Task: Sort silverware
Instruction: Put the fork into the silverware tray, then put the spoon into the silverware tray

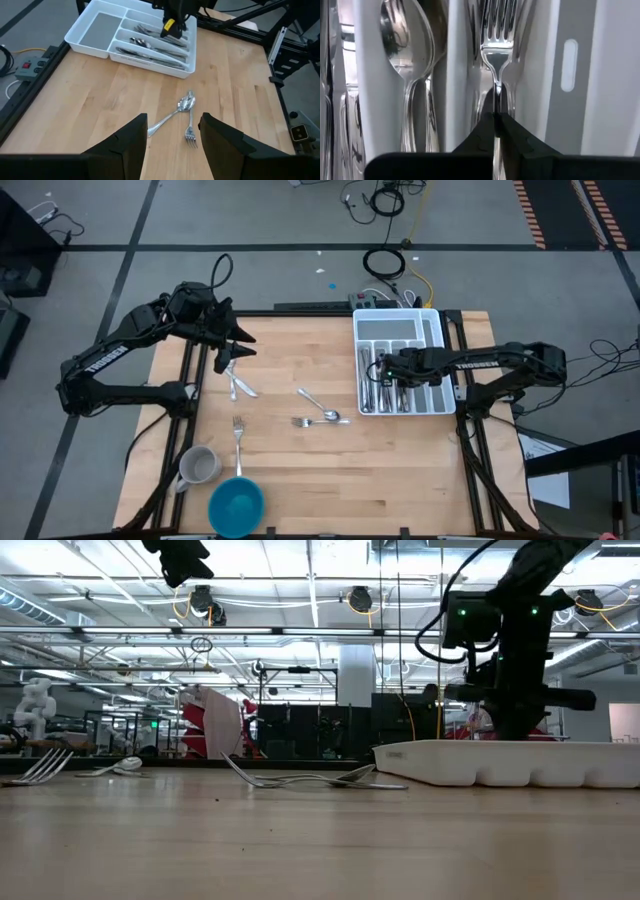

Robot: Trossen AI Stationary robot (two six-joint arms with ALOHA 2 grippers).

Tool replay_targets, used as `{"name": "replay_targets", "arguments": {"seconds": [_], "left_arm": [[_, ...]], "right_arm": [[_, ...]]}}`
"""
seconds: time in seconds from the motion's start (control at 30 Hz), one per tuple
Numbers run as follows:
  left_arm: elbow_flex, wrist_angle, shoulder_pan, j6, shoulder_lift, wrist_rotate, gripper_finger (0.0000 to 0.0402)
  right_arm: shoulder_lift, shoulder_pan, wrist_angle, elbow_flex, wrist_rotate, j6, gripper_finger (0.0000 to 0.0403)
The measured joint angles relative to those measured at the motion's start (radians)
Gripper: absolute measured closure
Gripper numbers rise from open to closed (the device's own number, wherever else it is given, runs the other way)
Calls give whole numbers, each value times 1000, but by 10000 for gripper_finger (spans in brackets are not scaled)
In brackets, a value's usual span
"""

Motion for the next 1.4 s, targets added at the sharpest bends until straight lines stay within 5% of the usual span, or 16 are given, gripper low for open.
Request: {"name": "replay_targets", "arguments": {"seconds": [0.17, 0.6, 0.93, 1.13, 1.4], "left_arm": [[0, 0, 0, -5, 0, 0, 217], [0, -4, 0, -27, 0, -1, 217], [0, -4, 0, -26, 0, -1, 217], [0, -4, 0, -31, 0, -1, 217], [0, -13, 0, -52, 0, -1, 217]], "right_arm": [[1, -16, 1, 0, 30, -29, 391], [-7, -28, 14, 6, 28, -140, 272], [-93, -10, 1, 283, 30, -348, 219], [0, 92, 228, 422, 29, -313, 207], [190, 281, 322, 425, 25, -17, 206]]}}
